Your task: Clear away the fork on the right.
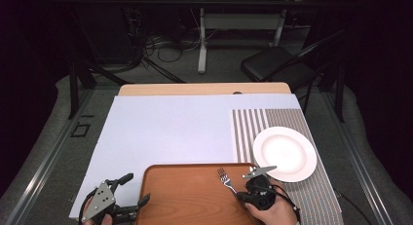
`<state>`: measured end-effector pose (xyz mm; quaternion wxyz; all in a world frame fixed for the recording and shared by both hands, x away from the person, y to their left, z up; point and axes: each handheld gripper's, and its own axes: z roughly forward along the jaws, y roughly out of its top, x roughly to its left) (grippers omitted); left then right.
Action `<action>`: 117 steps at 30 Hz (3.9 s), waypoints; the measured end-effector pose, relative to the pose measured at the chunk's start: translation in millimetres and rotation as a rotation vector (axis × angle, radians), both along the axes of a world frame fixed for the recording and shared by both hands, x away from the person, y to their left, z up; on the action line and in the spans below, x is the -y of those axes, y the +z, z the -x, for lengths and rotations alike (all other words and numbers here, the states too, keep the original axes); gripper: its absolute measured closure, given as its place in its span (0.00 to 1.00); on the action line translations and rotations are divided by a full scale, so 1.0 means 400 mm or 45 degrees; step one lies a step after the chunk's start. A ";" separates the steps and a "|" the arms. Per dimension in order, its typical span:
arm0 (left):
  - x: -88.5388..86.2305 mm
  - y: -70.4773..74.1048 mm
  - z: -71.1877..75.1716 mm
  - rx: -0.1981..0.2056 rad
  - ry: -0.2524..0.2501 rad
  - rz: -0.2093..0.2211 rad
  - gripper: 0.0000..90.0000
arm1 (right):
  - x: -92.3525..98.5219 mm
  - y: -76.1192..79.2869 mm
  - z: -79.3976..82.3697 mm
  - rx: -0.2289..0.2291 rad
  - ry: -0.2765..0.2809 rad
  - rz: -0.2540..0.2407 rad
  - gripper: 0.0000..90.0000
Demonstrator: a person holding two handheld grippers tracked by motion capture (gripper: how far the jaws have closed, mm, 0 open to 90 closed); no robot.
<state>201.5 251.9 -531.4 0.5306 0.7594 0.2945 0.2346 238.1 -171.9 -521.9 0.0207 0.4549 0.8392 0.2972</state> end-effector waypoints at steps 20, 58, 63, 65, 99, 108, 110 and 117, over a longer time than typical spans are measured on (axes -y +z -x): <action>-0.001 -0.003 -0.003 -0.009 0.004 0.003 0.17 | -0.025 -0.041 -0.021 -0.034 0.046 -0.028 1.00; -0.002 -0.001 -0.002 -0.007 0.005 0.005 0.17 | 0.059 -0.041 -0.031 -0.067 -0.103 -0.030 1.00; -0.002 -0.001 -0.002 -0.008 0.003 0.005 0.17 | 0.060 -0.035 -0.028 -0.056 -0.089 -0.032 1.00; -0.001 -0.001 -0.002 -0.007 0.005 0.007 0.17 | 0.061 -0.030 -0.024 -0.034 -0.085 -0.049 1.00; 0.001 -0.002 -0.004 -0.009 0.004 -0.002 0.17 | 0.200 0.065 0.020 0.226 -0.065 -0.044 0.72; 0.000 -0.002 -0.004 -0.012 0.006 0.001 0.17 | 0.233 0.076 0.028 0.331 -0.034 -0.007 0.66; 0.000 -0.002 -0.004 -0.013 0.007 0.002 0.17 | 0.244 0.077 0.029 0.353 -0.026 0.007 0.62; -0.001 -0.002 -0.004 -0.012 0.008 0.001 0.17 | 0.283 0.087 0.031 0.452 -0.071 0.058 0.36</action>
